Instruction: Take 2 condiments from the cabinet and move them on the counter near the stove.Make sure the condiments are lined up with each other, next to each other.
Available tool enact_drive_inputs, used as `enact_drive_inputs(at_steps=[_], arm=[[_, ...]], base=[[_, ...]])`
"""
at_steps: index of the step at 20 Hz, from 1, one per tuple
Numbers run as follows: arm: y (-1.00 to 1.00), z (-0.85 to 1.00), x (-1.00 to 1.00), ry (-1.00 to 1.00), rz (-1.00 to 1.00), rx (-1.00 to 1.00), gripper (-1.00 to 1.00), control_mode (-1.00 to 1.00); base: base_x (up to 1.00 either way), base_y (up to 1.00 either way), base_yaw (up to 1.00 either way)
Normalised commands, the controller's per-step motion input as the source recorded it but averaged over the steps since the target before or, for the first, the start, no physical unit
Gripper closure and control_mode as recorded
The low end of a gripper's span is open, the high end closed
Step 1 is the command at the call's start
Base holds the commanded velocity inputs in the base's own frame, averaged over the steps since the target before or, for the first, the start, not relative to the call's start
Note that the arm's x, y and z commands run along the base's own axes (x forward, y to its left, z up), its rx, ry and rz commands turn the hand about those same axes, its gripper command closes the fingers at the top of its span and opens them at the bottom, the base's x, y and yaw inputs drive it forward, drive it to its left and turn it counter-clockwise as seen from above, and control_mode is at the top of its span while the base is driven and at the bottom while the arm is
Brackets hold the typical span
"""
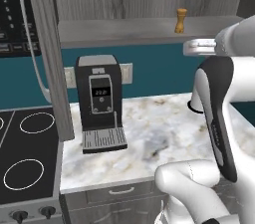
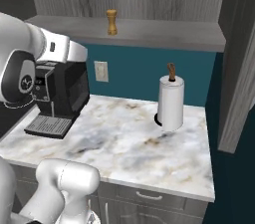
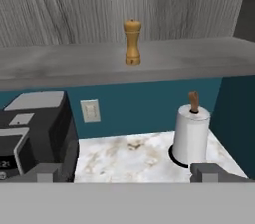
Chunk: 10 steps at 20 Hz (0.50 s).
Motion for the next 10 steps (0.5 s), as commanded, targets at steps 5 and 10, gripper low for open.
enact_drive_inputs(at_steps=[5,10], arm=[[-0.05,0.07,0.33,-0.17,0.00,-0.02,-1.00,-1.00],[-0.10,0.04,0.30,-0.14,-0.02,-0.07,-1.00,-1.00]], base=[[0.00,0.00,0.00],[0.00,0.00,0.00]])
